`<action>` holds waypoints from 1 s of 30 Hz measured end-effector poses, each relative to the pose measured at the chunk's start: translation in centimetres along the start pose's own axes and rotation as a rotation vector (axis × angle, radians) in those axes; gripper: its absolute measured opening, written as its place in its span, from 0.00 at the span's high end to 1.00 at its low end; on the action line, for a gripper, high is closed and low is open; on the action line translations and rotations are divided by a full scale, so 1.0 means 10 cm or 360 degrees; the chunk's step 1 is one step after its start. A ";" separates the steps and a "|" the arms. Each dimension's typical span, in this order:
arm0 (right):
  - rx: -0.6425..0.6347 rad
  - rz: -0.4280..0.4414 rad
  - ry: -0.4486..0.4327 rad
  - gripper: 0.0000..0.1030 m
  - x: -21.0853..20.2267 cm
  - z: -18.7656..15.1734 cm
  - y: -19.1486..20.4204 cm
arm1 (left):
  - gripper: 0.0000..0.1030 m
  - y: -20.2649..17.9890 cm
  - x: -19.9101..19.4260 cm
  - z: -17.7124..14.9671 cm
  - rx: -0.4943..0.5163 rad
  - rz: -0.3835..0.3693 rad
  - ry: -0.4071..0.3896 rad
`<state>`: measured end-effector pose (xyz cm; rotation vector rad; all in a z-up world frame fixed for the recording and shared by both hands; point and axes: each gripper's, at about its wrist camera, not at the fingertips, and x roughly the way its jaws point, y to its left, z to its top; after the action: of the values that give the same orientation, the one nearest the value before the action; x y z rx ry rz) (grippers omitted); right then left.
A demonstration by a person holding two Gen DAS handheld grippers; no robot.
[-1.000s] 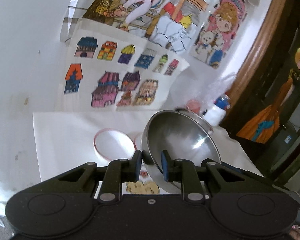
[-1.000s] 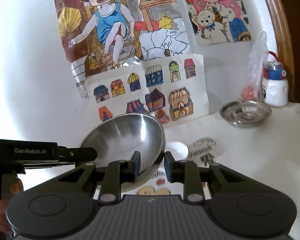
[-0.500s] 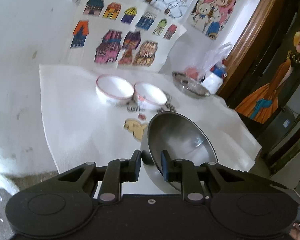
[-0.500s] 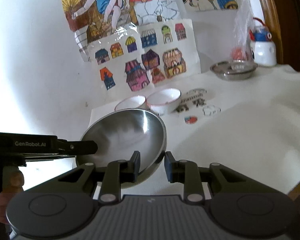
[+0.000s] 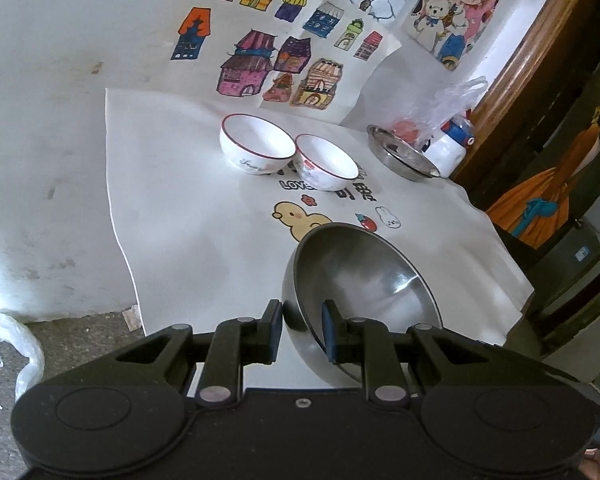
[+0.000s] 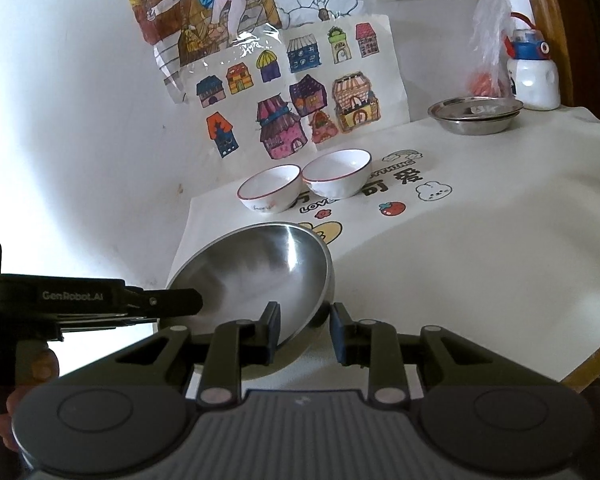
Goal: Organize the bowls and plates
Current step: 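Lift the deep steel bowl with both tools and carry it toward the white bowls, then lower the steel bowl onto the cloth and open both tools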
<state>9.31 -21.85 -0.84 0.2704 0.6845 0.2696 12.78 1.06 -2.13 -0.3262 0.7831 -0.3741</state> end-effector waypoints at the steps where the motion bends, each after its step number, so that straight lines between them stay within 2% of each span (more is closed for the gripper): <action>1: -0.0003 0.0000 0.0002 0.70 0.01 0.00 0.00 | 0.79 0.01 0.01 0.00 0.0004 0.0006 -0.0002; 11: -0.0024 0.0004 0.0006 0.68 0.04 0.01 -0.02 | 0.79 0.05 0.07 -0.05 0.0003 0.0028 -0.0007; 17: -0.0017 0.0037 -0.0004 0.61 0.03 -0.01 -0.02 | 0.78 0.04 0.07 -0.05 0.0024 0.0016 -0.0018; 19: -0.0014 0.0030 -0.0010 0.57 0.02 -0.01 -0.04 | 0.74 0.05 0.07 -0.05 0.0023 0.0018 -0.0023; 22: 0.0004 0.0022 -0.0025 0.48 0.02 0.00 -0.07 | 0.70 0.09 0.08 -0.04 0.0011 0.0030 -0.0026; 26: 0.0051 0.0001 -0.0065 0.17 0.00 0.01 -0.13 | 0.62 0.13 0.08 -0.02 -0.0008 0.0037 -0.0038; 30: 0.0078 -0.0024 -0.0090 0.05 -0.01 0.04 -0.20 | 0.38 0.17 0.05 0.01 -0.0027 0.0072 -0.0084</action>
<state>9.80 -23.78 -1.07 0.3183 0.6377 0.2304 13.52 2.38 -3.09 -0.3325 0.7414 -0.3152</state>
